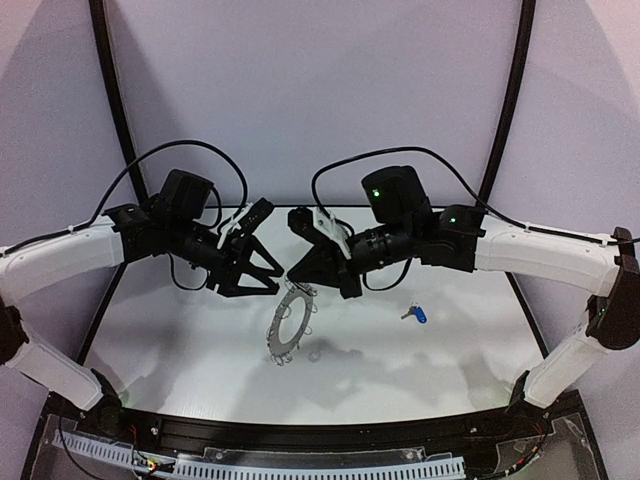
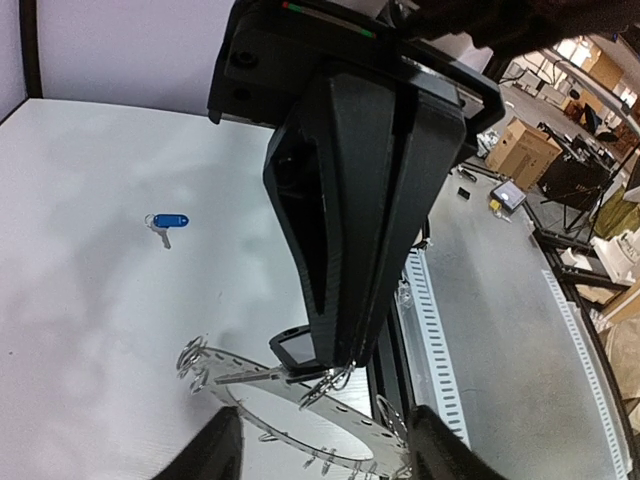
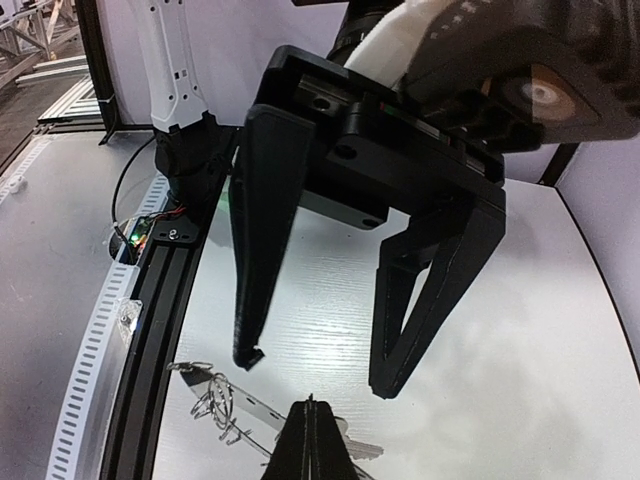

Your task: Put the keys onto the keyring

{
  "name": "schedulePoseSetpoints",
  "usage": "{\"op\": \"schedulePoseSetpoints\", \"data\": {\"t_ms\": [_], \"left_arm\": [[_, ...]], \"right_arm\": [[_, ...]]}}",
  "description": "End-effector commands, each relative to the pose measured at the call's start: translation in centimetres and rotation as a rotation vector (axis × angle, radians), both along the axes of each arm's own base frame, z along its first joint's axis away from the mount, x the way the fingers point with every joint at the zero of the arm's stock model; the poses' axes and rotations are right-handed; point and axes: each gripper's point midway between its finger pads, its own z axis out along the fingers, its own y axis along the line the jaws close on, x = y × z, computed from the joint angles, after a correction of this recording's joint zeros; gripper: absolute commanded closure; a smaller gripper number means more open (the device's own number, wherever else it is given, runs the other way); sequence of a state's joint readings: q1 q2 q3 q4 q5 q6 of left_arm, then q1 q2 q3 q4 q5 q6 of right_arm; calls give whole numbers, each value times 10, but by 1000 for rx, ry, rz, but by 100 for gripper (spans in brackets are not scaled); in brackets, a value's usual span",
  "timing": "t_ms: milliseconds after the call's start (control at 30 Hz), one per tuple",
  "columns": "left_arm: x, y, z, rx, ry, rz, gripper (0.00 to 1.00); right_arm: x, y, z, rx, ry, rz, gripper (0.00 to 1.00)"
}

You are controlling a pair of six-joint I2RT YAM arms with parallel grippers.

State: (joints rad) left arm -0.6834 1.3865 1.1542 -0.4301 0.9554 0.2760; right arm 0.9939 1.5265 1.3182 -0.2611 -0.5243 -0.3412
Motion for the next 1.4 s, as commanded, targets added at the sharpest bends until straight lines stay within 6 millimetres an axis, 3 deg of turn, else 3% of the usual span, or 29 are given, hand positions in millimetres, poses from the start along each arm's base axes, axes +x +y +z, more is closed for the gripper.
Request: {"op": "schedulePoseSetpoints", "data": {"t_ms": [0,400,733,833,900,1067,1367], "left_arm": [[2,-1,11,-38,-30,21,49],[3,-5,6,-27,10,-10,74],[2,-8,11,-56,3,-31,82],[1,-10,11,-60,11,-46,94],[2,-11,9,-58,14,-48,96],[4,-12,9,-62,9,-46,96],[-2,-12,17,-105,0,-91,85]], "right_arm": [[4,-2,36,95,-38,-25,100],[12,1,43,116,-36,-59,100],[12,5,44,123,-23,-56,100],[11,7,45,130,-19,-44,100],[9,7,45,131,-13,-31,100],[7,9,43,123,-2,-17,100],[6,10,38,107,8,-8,100]]}}
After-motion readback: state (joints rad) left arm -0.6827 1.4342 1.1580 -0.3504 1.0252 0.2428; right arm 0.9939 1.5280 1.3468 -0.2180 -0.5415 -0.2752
